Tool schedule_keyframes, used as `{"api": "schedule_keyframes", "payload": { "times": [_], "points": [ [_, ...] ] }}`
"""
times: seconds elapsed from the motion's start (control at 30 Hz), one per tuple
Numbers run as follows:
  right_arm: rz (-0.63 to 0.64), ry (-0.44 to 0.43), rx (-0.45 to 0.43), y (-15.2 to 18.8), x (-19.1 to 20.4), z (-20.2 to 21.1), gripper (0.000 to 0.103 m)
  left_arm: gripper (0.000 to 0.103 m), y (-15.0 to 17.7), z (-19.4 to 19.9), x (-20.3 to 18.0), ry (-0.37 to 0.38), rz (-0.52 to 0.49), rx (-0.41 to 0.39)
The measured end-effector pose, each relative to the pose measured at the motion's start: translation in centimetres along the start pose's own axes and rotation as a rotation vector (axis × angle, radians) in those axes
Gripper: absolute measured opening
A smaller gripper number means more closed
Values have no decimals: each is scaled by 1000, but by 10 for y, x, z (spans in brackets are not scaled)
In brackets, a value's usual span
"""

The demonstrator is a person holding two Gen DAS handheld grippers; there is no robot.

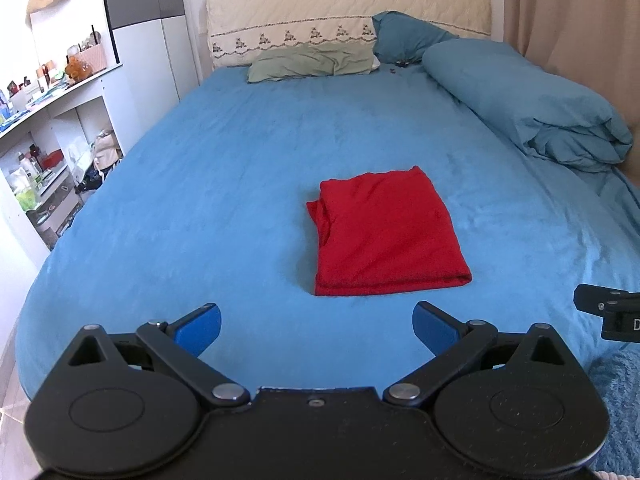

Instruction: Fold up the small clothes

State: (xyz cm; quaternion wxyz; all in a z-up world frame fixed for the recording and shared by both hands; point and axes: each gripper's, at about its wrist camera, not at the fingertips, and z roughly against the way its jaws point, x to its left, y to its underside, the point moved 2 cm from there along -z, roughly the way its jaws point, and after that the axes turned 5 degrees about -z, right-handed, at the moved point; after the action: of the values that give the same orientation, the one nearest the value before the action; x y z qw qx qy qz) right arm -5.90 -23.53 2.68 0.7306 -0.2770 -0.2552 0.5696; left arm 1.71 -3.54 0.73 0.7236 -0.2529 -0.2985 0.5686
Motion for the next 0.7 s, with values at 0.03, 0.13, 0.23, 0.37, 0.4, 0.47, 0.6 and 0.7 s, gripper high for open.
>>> {"api": "schedule_keyframes", "payload": {
  "times": [0.03, 0.13, 0.23, 0.37, 0.4, 0.47, 0.6, 0.7],
  "points": [
    [-1, 0, 0, 0, -1, 0, 103, 103, 0, 0, -1, -4, -5, -2],
    [-3, 5, -3, 0, -2, 1, 103, 103, 1, 1, -3, -5, -12, -8],
    [-2, 10, -6, 0, -3, 2, 103, 103, 1, 3, -3, -4, -12, -14],
    [-3, 10, -7, 1, -1, 3, 103, 103, 2, 3, 0, -6, -11, -17],
    [-2, 10, -7, 1, 0, 3, 103, 103, 2, 4, 0, -8, -10, -18],
    [-1, 10, -10, 1, -1, 4, 103, 103, 2, 5, 1, -10, -9, -21],
    [1, 11, -10, 1, -1, 4, 103, 103, 3, 6, 2, -9, -7, -21],
    [0, 10, -8, 1, 0, 4, 103, 103, 3, 7, 3, -8, -7, -24]
  ]
}}
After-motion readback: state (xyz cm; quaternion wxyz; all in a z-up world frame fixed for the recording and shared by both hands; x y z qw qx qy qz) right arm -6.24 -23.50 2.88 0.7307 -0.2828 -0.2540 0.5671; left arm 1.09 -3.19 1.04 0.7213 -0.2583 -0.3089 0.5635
